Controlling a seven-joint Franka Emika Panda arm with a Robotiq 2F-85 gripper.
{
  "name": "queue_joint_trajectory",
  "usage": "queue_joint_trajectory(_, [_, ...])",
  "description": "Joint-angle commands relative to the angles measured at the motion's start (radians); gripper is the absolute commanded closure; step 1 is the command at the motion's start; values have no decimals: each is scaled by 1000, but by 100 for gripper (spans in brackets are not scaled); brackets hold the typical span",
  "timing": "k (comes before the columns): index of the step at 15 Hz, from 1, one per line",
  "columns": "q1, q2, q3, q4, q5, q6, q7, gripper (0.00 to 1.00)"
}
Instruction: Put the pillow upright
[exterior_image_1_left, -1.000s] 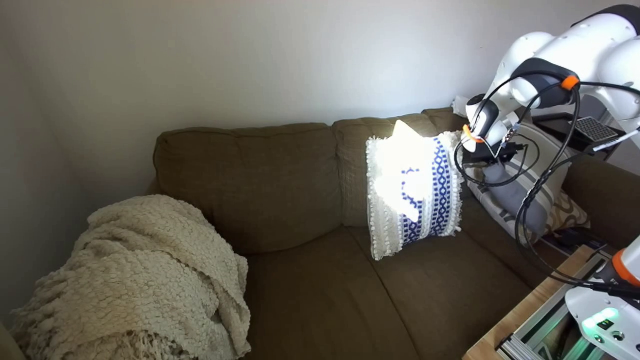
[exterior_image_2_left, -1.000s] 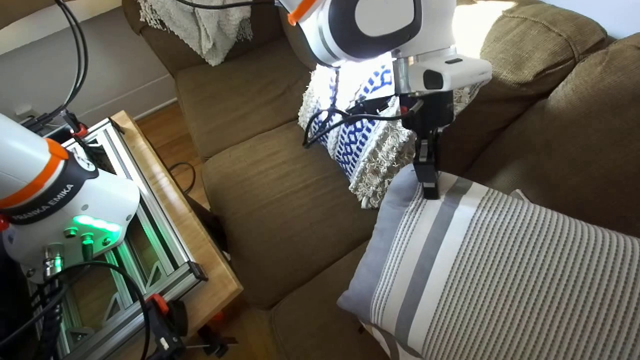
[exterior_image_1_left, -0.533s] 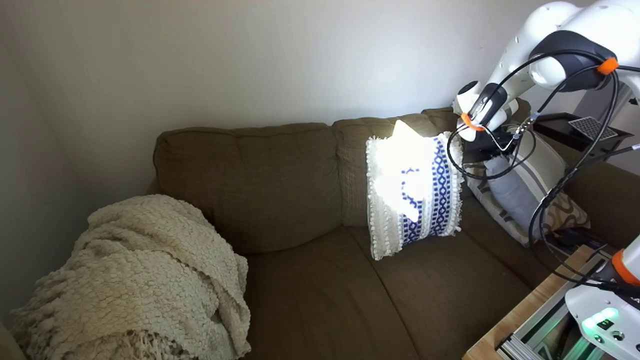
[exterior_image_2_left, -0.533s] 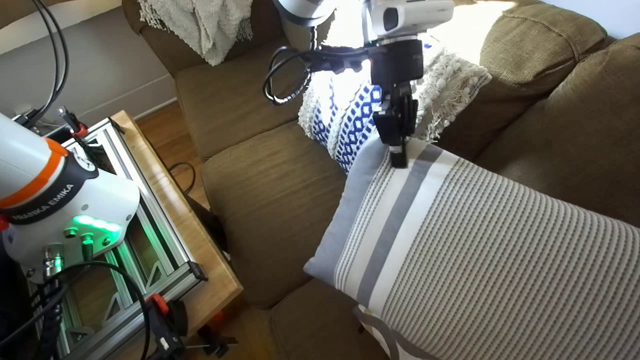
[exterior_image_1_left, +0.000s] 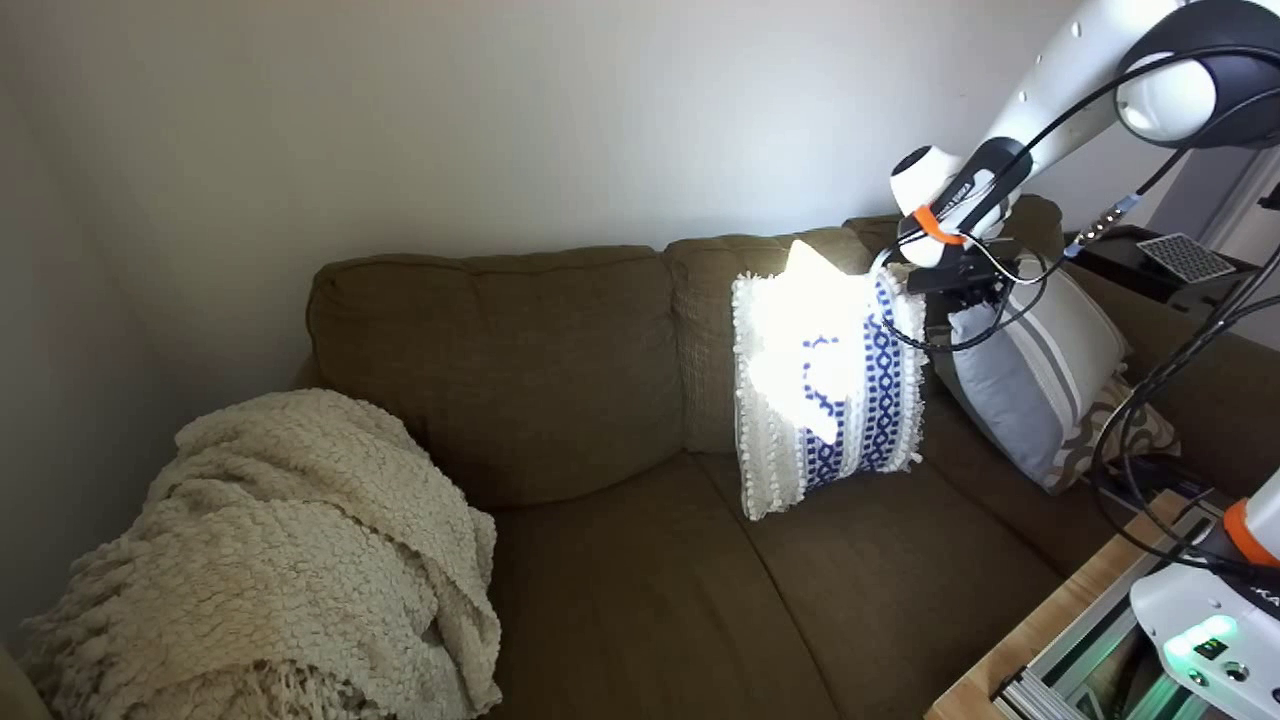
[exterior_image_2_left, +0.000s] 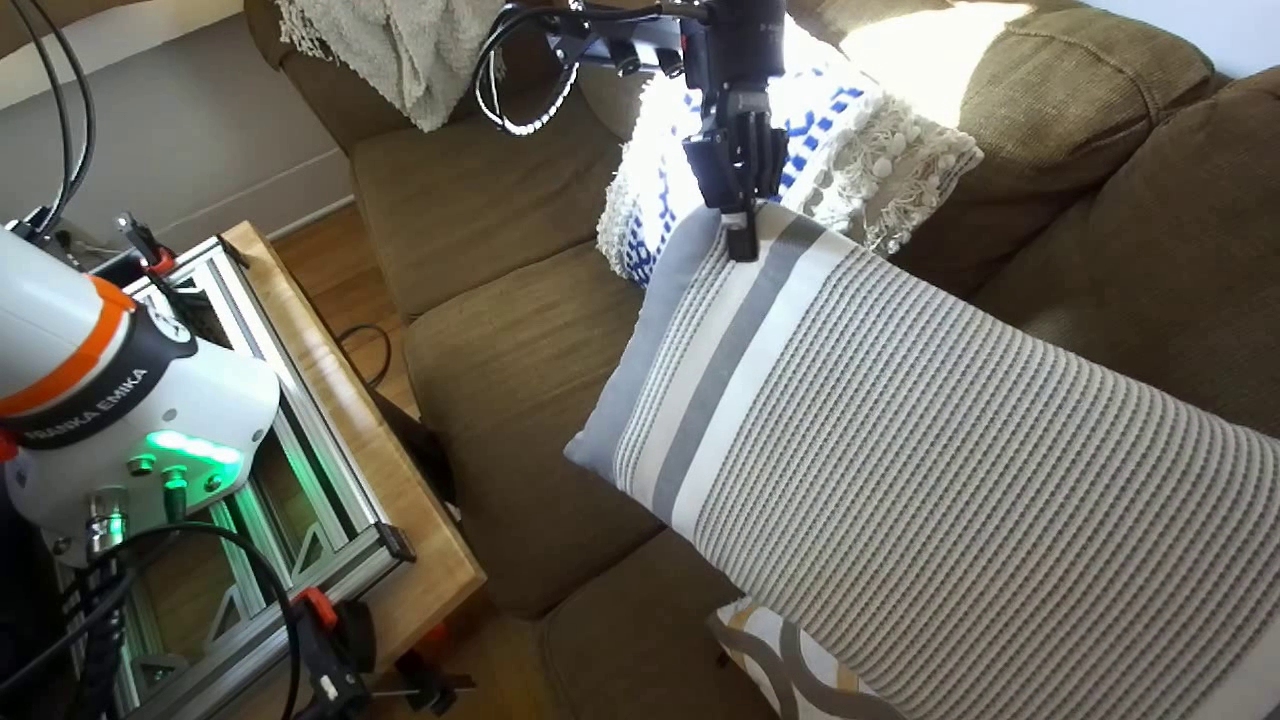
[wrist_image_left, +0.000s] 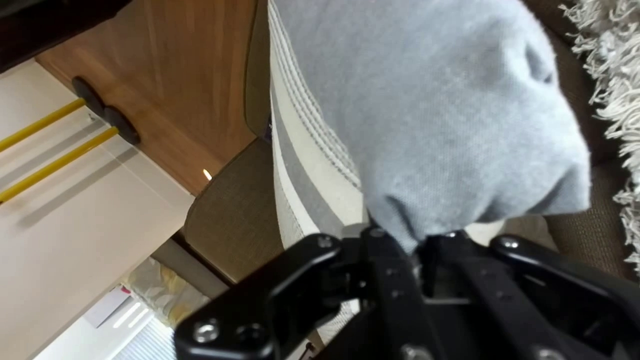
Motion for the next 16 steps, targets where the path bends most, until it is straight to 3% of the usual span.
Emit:
queue_joint_trajectory(1, [-72, -53, 76, 6, -83, -17, 56, 87])
queue_joint_trajectory(2, [-73, -54, 76, 5, -83, -17, 56, 97])
queue_joint_trajectory(7, [-51, -116, 181, 12, -171, -107, 252, 97])
queue_joint_trajectory(12, [-147, -193, 398, 25, -211, -222, 383, 97])
queue_joint_trajectory(16, [-262, -219, 578, 39, -229, -236, 458, 97])
